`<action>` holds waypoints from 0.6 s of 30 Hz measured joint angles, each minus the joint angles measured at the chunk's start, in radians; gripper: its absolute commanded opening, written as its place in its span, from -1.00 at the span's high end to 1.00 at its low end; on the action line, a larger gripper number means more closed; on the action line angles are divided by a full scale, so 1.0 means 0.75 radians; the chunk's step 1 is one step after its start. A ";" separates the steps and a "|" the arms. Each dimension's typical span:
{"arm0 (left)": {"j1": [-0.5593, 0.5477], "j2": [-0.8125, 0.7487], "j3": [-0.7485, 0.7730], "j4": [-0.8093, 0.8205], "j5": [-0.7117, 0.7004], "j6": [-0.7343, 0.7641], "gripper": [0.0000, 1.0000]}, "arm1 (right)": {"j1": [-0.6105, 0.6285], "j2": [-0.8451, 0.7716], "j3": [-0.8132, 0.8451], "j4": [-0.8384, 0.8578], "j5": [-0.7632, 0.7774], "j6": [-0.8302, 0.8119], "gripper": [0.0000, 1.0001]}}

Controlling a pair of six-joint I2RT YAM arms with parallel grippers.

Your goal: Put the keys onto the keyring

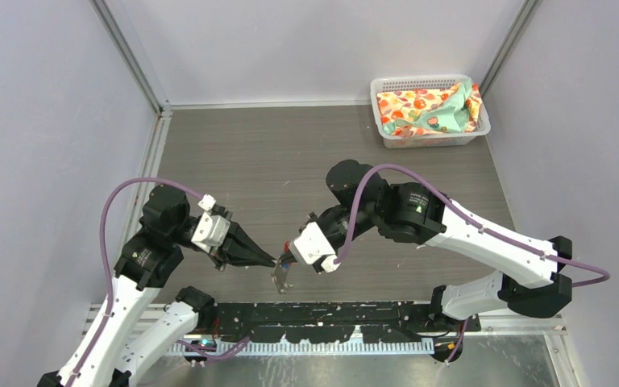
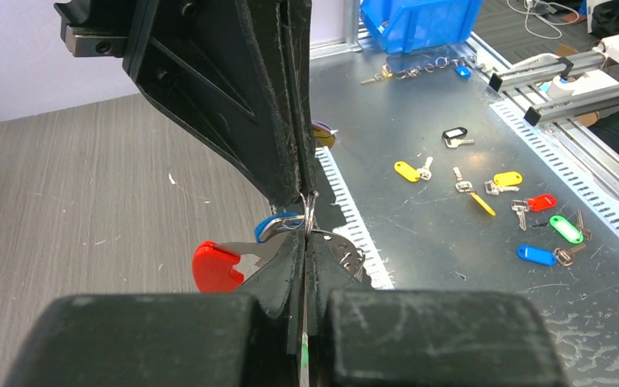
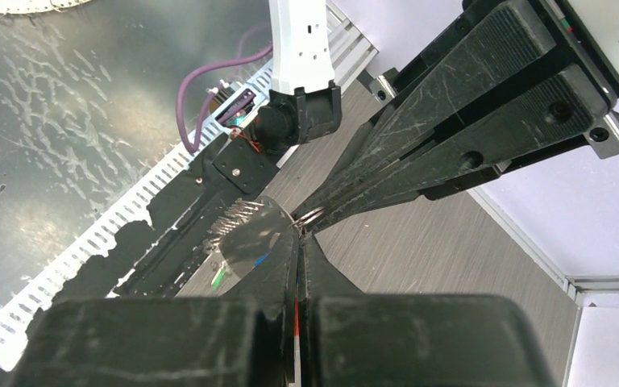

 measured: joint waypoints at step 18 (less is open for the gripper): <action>0.000 -0.004 0.000 -0.001 -0.020 -0.001 0.99 | 0.001 -0.046 -0.024 -0.016 0.079 -0.003 0.97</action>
